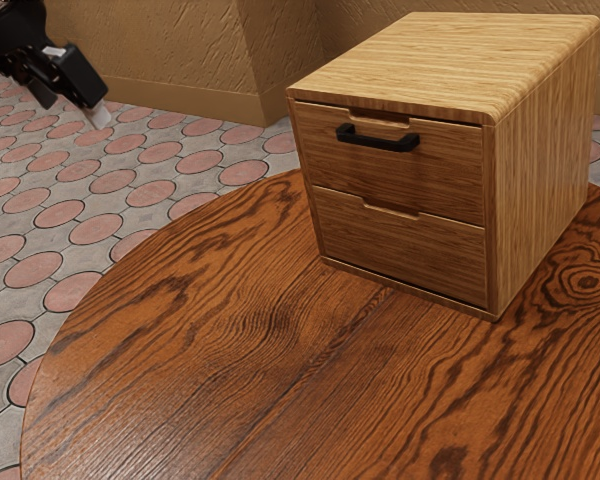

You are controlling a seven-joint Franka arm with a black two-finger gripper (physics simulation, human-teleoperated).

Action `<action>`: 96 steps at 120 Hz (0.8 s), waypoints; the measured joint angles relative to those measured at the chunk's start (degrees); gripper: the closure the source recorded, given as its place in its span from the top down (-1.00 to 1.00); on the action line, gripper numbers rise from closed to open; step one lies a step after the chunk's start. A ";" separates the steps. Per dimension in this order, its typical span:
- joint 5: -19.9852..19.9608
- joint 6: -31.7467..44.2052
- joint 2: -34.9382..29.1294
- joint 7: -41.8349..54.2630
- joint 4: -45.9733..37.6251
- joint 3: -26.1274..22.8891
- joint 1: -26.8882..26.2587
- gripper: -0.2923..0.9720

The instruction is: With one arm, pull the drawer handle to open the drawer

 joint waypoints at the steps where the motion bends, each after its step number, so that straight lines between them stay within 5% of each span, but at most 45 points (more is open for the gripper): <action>1: -0.01 -0.03 0.04 0.02 0.01 0.01 0.02 0.54; 45: -1.23 -1.78 0.98 0.96 -3.32 0.08 0.12 0.54; 70: -0.44 -3.46 -8.34 0.70 -25.20 1.86 -17.85 0.53; 96: 2.85 2.42 -7.08 12.17 -33.41 2.15 -21.08 0.54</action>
